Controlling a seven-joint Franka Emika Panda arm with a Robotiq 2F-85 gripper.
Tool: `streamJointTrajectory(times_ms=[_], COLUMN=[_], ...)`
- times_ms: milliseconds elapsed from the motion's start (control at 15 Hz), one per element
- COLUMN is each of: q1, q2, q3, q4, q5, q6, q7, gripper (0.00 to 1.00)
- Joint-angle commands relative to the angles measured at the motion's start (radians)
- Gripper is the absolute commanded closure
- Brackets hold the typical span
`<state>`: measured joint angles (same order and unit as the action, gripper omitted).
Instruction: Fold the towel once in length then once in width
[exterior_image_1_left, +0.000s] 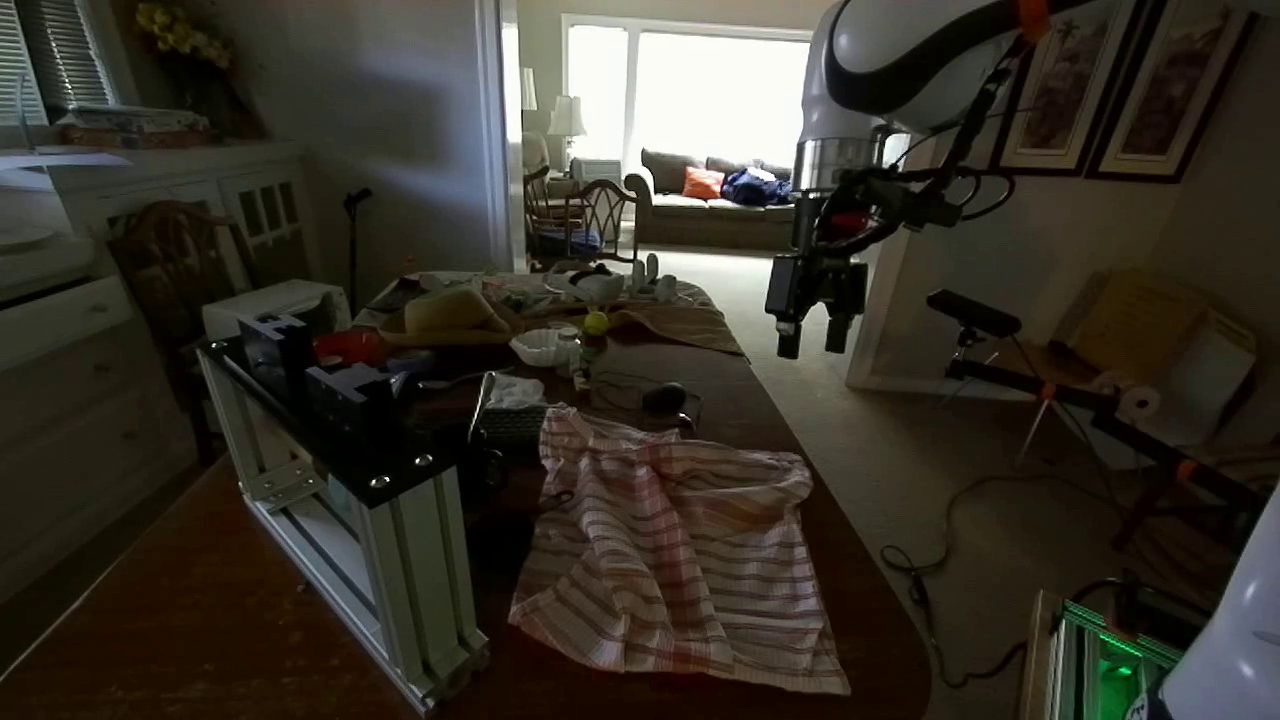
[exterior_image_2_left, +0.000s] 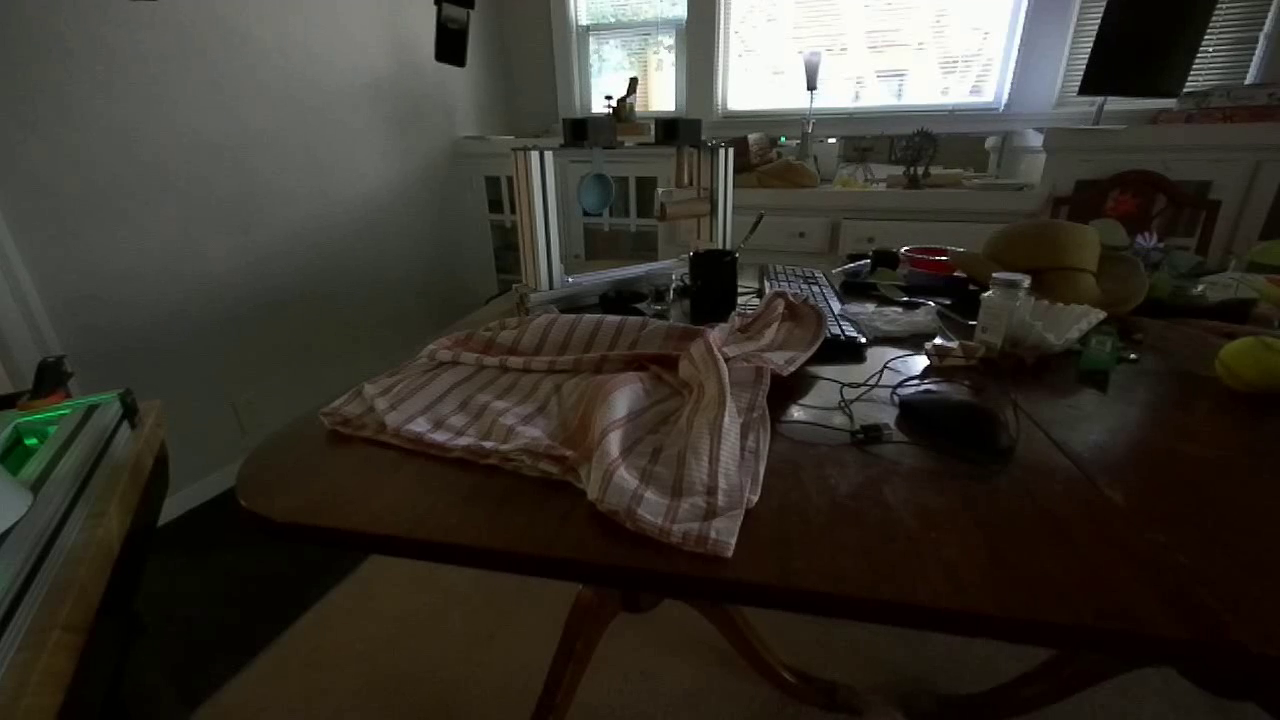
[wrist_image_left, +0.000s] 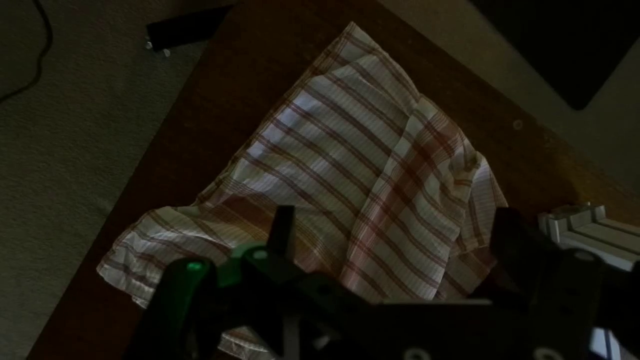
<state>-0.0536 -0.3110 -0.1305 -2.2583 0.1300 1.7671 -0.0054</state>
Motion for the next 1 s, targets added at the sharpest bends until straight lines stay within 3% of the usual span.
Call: streamJointTrajectory(times_ms=[0,200,533,933], q1=[0.037,0.094,0.199,0.272], q2=[-0.017,-0.016,0.085,0.235], q3=[0.055,0.148,0.305,0.435], q4=[-0.067,-0.176,-0.255,-0.277], q5=[-0.005,-0.035,-0.123,-0.397], q6=[-0.015,0.075,0.189,0.413], q7=[-0.084,-0.087,-0.045,0.116], gripper=[0.00,0.00,0.00,0.00])
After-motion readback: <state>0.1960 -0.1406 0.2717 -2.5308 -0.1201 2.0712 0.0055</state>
